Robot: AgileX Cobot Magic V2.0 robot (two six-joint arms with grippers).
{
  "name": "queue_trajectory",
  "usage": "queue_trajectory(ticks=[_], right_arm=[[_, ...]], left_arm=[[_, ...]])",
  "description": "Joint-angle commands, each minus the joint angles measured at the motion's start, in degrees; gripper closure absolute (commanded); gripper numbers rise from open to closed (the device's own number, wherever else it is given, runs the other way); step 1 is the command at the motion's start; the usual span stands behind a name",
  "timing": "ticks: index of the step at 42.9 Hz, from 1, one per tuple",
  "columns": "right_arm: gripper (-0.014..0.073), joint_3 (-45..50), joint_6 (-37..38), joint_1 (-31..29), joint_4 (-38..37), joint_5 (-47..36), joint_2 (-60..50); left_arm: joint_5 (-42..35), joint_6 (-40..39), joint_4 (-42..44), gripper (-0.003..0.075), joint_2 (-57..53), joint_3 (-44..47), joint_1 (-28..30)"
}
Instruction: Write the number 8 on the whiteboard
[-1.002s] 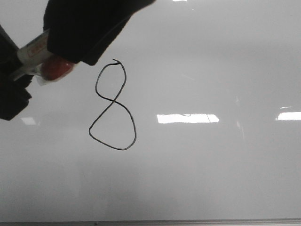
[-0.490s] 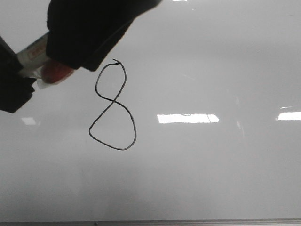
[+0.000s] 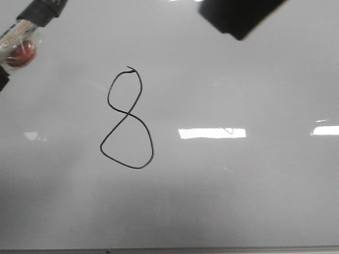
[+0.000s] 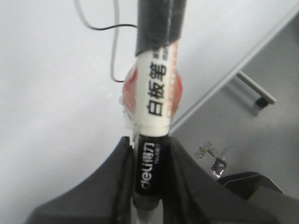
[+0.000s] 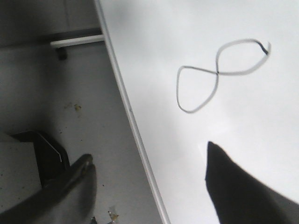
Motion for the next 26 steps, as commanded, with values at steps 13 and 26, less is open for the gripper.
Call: queue_trajectory(ticks=[13,26], right_arm=[[0.0302,25.48,17.73,-18.79,1.29,-13.19,-28.18],[0.0664,33.0,17.88,-20.91,1.29,-15.12,-37.57]], left_arm=[[-22.08,-8.71,-5.53,0.0741,-0.41,8.6,16.1],[-40.12,-8.71,-6.7,0.0741,0.07,15.36,15.95]])
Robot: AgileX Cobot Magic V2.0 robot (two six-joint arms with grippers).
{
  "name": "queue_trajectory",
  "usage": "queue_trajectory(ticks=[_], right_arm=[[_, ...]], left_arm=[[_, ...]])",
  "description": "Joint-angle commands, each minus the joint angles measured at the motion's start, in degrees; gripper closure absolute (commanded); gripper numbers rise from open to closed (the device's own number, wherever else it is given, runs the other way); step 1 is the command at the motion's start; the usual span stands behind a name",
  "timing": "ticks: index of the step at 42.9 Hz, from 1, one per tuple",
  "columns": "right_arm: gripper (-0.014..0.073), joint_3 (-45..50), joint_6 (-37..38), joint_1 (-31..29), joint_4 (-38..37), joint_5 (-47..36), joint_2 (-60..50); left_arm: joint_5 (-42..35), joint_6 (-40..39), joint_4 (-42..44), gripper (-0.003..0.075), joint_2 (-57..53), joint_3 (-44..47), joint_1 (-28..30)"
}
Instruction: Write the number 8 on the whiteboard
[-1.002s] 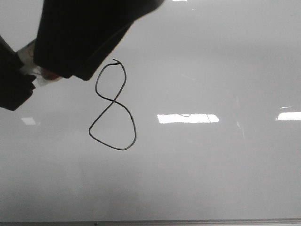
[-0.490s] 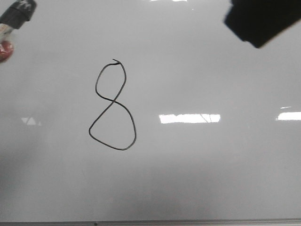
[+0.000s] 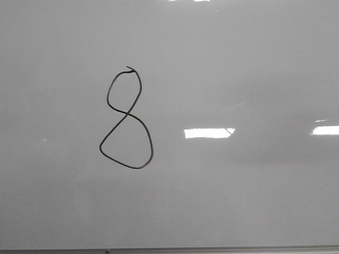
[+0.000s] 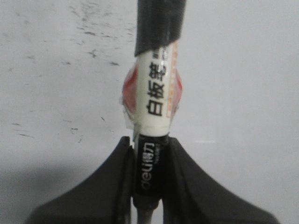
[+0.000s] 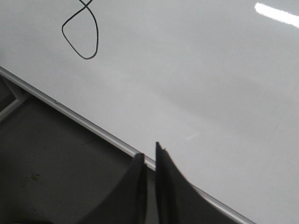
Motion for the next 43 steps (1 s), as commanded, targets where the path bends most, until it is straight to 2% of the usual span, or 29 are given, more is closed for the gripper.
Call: queue_trajectory(ticks=[1,16,33,43], right_arm=[[0.0665,-0.42,0.22,-0.41,0.98,-5.28,-0.67],[0.0663,0.41,0.22,-0.41,1.26,-6.2,-0.67],[0.0663,0.41,0.22,-0.41,1.26,-6.2,-0.67],[0.0663,0.41,0.22,-0.41,1.26,-6.2,-0.67]], left_arm=[[-9.18,-0.62,-2.03,0.0741,0.36,-0.57,0.16],[-10.13,-0.62,-1.99,0.0741,14.3,-4.85,0.16],[-13.35,-0.62,-1.99,0.0736,26.78,-9.61,-3.13],[-13.41,-0.62,-1.99,0.0589,27.46,-9.61,-3.13]])
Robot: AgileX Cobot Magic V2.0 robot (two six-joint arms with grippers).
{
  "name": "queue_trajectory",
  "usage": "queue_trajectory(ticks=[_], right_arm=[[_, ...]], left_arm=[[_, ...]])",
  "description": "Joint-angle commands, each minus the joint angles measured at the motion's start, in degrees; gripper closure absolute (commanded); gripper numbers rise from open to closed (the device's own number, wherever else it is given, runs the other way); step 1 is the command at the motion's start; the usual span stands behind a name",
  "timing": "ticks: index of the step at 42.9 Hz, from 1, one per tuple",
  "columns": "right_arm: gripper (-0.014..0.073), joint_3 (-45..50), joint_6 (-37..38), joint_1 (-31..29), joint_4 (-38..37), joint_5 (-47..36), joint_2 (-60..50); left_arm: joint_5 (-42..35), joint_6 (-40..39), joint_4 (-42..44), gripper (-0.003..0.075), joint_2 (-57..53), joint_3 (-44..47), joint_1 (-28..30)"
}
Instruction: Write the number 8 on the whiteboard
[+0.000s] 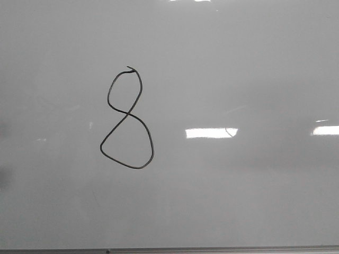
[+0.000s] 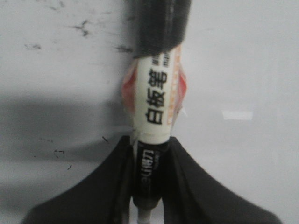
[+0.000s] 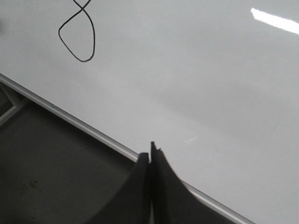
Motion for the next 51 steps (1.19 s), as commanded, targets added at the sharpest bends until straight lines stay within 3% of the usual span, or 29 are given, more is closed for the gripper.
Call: queue_trajectory(ticks=[1,15,25,33,38,51], right_arm=[[0.0663,-1.49,-0.04,-0.41,0.97,-4.23,0.24],[0.0663,-1.49,-0.04,-0.41,0.97,-4.23,0.24],[0.0663,-1.47,-0.09,-0.41,0.97,-4.29,0.24],[0.0663,-1.47,-0.09,-0.41,0.97,-4.29,0.24],[0.0663,-1.47,-0.09,-0.41,0.97,-4.29,0.24],[0.0663,-1.47,-0.09,-0.41,0.97,-4.29,0.24]], left_arm=[[-2.43,-0.53,-0.23,0.0571,-0.97,-1.42,-0.39],[-2.32,-0.53,-0.23,0.0476,-0.97,-1.42,-0.39],[0.85,-0.43,-0.23,0.0269,-3.72,-1.42,-0.39],[5.19,-0.43,3.36,0.0263,-15.06,-1.42,-0.39],[7.47,-0.43,3.87,0.0314,-25.33,-0.94,-0.39],[18.53,-0.43,4.25,0.0682,-53.51,3.8,-0.39]])
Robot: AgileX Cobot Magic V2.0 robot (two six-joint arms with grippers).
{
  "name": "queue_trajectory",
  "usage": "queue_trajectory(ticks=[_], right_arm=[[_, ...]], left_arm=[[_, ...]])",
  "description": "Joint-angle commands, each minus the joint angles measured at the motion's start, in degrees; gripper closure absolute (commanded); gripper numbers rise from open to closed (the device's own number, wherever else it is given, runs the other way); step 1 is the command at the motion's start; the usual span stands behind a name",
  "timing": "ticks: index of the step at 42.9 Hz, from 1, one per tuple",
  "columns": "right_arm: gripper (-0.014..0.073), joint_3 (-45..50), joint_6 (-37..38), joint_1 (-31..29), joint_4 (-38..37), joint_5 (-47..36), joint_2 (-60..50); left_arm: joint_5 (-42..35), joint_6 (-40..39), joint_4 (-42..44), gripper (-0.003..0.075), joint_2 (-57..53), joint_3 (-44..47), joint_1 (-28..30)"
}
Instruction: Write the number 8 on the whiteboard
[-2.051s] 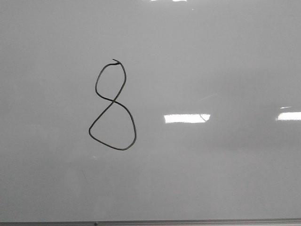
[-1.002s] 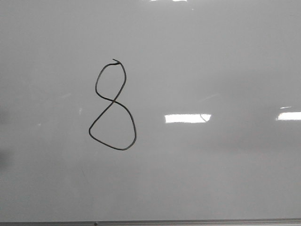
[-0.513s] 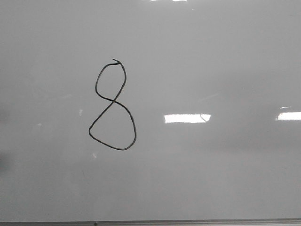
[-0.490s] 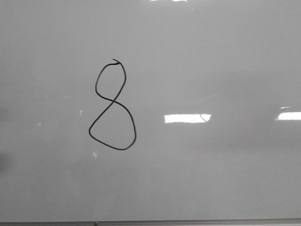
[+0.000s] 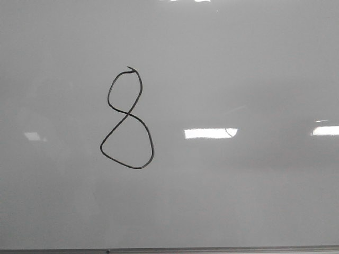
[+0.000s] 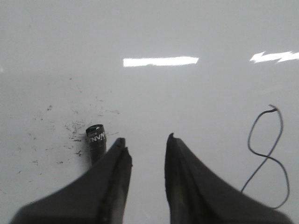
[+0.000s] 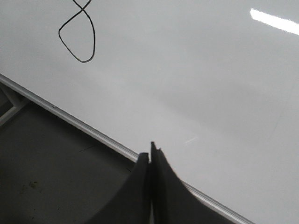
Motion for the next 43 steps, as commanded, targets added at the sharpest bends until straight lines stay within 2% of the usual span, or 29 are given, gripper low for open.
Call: queue_trajectory(ticks=[1,3,15,40,43], right_arm=[[0.0663,-1.47,-0.09,-0.41,0.97,-4.2,0.24],[0.0663,-1.47,-0.09,-0.41,0.97,-4.2,0.24],[0.0663,-1.47,-0.09,-0.41,0.97,-4.2,0.24],[0.0663,-1.47,-0.09,-0.41,0.97,-4.2,0.24],[0.0663,-1.47,-0.09,-0.41,0.97,-4.2,0.24]], left_arm=[[0.36,-0.43,0.0,0.0706,-7.26,0.79,-0.39],[0.43,-0.43,0.0,0.074,-10.07,2.0,-0.39],[0.32,-0.43,-0.61,0.0741,-21.16,4.62,-0.39],[-0.07,-0.43,-0.61,0.0741,-21.61,4.91,-0.39],[-1.64,-1.3,2.16,0.0741,-22.1,6.57,-0.39]])
